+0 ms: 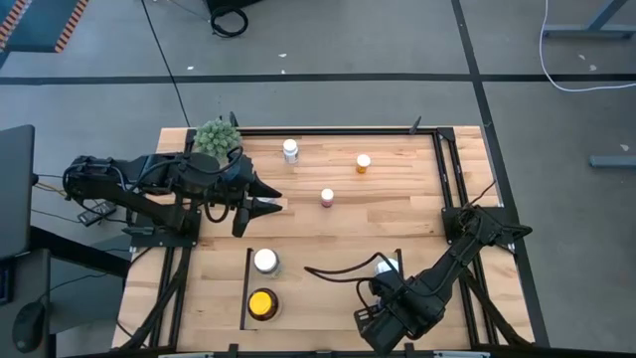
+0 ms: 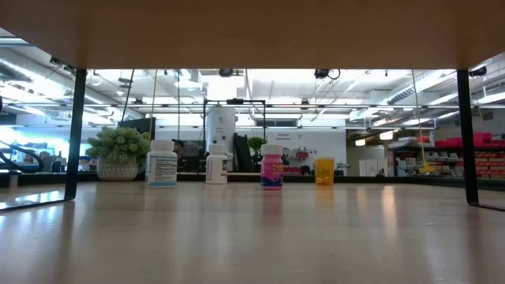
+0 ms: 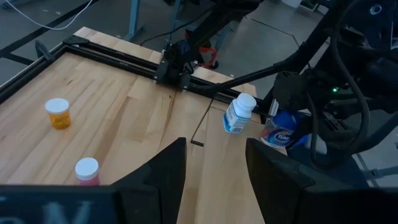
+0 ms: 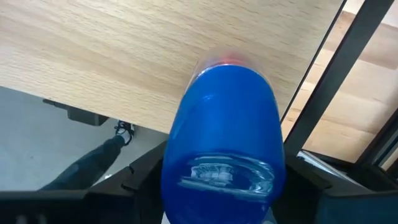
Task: Pick and place medicine bottles onto shelf by color
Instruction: Put the blue pill bottle on the shelf, then adjust the white blue pill bottle on the shelf
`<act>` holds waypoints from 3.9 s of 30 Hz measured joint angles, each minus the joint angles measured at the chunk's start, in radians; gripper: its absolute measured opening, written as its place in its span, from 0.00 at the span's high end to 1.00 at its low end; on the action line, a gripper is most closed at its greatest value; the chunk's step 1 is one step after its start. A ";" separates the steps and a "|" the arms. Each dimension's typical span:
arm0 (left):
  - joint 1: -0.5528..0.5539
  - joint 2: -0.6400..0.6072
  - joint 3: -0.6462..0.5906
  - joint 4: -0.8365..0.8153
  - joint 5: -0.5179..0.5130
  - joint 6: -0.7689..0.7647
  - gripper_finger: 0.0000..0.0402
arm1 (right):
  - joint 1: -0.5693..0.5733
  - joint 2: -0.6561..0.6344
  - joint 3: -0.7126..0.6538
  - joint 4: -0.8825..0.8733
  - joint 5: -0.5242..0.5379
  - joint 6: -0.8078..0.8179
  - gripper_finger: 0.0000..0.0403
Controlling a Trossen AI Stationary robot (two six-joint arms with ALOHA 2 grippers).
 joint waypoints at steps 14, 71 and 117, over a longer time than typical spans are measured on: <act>-0.061 0.000 0.000 0.000 0.000 0.009 0.57 | 0.000 -0.015 0.000 0.000 -0.024 -0.004 0.25; -0.077 0.000 0.000 0.001 -0.001 0.048 0.57 | -0.308 -0.187 0.006 0.000 0.018 -1.389 0.25; -0.077 0.001 0.000 -0.002 -0.110 0.007 0.57 | -0.124 -0.473 -0.426 0.097 0.251 -1.612 0.25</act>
